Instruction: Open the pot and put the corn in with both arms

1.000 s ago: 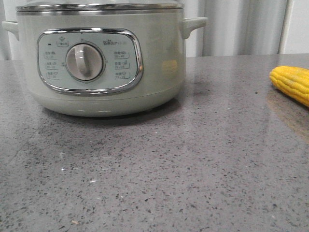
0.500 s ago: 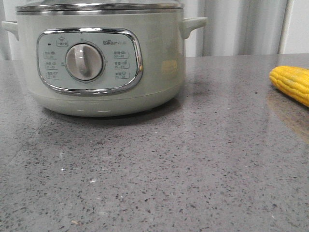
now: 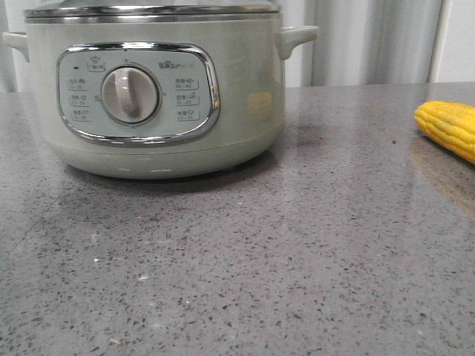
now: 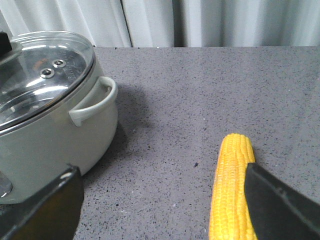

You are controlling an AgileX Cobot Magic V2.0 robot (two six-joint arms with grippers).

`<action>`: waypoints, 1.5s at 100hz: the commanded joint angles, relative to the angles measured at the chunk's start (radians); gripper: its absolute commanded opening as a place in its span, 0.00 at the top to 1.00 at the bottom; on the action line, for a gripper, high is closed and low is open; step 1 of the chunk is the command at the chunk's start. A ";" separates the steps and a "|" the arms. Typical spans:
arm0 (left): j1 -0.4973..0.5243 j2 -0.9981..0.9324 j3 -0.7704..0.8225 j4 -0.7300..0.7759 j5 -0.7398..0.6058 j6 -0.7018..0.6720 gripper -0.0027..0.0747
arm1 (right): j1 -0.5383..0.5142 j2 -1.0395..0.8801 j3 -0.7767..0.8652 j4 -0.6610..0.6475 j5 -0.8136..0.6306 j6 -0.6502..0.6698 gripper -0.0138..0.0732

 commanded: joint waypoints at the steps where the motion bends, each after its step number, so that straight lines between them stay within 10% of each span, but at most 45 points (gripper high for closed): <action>1: 0.000 -0.085 -0.053 0.005 -0.157 -0.001 0.75 | -0.006 -0.003 -0.038 0.001 -0.071 -0.008 0.21; 48: 0.329 -0.366 -0.079 0.005 0.051 0.085 0.75 | -0.006 -0.003 -0.038 0.001 -0.071 -0.008 0.21; 82: 0.659 -0.482 0.258 -0.041 -0.018 0.080 0.75 | -0.006 -0.003 -0.038 0.001 -0.073 -0.008 0.21; 150: 0.579 -0.285 0.585 -0.055 -0.388 -0.036 0.75 | -0.006 0.002 -0.038 0.001 -0.104 -0.008 0.22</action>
